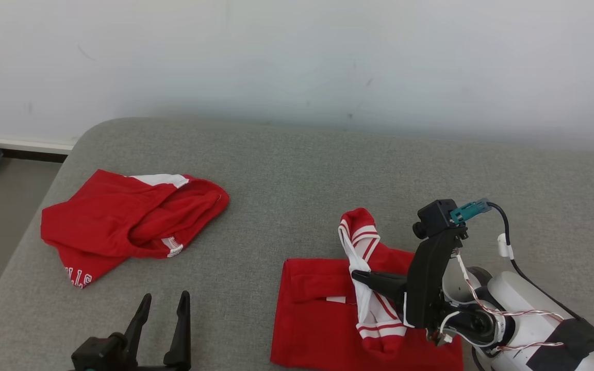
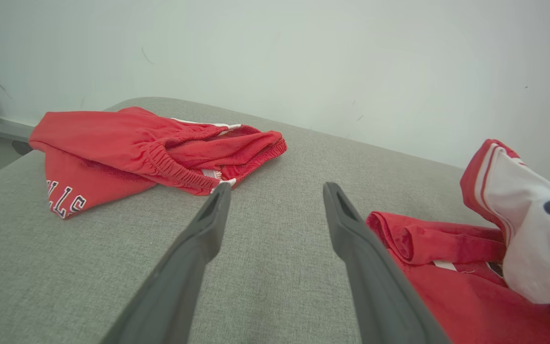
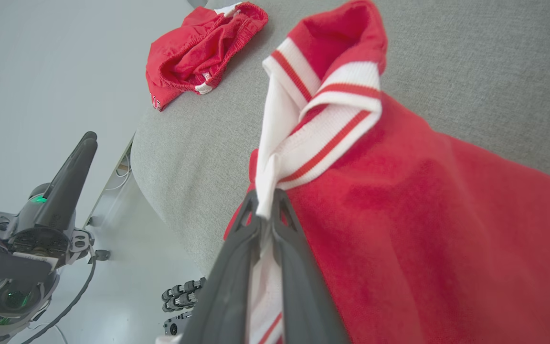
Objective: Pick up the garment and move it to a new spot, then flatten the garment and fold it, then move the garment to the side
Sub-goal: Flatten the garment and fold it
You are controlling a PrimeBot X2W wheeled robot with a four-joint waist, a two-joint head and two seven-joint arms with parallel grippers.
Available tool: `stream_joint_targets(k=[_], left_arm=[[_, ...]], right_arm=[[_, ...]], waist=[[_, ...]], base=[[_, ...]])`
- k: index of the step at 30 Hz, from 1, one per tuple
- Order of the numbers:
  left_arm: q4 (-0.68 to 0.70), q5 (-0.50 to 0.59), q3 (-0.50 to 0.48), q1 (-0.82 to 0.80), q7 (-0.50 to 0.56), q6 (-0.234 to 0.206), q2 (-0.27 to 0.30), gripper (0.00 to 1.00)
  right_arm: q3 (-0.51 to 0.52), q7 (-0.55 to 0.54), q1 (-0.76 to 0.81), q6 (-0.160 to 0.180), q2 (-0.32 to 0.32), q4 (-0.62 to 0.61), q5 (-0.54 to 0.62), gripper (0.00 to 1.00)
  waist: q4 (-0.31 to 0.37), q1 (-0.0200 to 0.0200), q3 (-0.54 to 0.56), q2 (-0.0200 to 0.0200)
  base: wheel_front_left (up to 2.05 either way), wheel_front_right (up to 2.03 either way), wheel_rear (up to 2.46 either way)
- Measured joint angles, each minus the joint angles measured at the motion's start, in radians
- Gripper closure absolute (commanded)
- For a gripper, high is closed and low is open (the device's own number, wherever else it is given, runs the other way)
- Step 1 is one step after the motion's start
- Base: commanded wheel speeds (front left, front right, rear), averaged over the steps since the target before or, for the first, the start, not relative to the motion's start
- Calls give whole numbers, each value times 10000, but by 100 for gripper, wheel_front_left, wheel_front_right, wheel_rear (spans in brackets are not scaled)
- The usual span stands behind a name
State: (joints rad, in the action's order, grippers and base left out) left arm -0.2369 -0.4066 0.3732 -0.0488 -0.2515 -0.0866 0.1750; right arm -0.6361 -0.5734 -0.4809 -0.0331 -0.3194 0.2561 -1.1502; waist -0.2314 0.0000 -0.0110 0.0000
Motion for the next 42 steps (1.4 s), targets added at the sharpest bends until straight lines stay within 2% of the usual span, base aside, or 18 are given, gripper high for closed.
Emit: stream_joint_targets(k=[12,21,31,32,33,34,35,42], left_arm=[[-105,0,36,-183,0,82,-157,0],[-201,2,61,-267,0,92,-270,0],[-305,2,-2,-377,0,163,-326,0],[-307,2,-13,-377,0,163,-324,0],[-309,2,-44,-372,0,161,-320,0],[-311,0,-82,-370,0,159,-311,0],[-316,0,-105,-369,0,159,-295,0],[-311,2,-207,-267,0,151,-249,0]], right_arm=[[-138,119,-20,658,677,800,113,100],[-288,374,-158,857,1177,1699,276,100],[-399,723,-259,859,1409,2385,525,100],[-389,763,-280,859,1442,2437,525,69],[-393,823,-332,848,1492,2506,529,11],[-389,851,-419,811,1546,2562,541,11],[-339,945,-482,786,1582,2583,541,0],[148,1576,-672,468,1241,2220,545,0]], waist=[[-471,0,-139,1],[-754,0,-253,1],[-914,0,-297,1],[-912,0,-298,1],[-903,-2,-298,1],[-884,-1,-295,1],[-858,-1,-287,1],[-592,-1,-183,1]], base=[[0,0,0],[0,0,0],[0,0,0],[0,0,0],[0,0,0],[0,0,0],[0,0,0],[0,0,0]])
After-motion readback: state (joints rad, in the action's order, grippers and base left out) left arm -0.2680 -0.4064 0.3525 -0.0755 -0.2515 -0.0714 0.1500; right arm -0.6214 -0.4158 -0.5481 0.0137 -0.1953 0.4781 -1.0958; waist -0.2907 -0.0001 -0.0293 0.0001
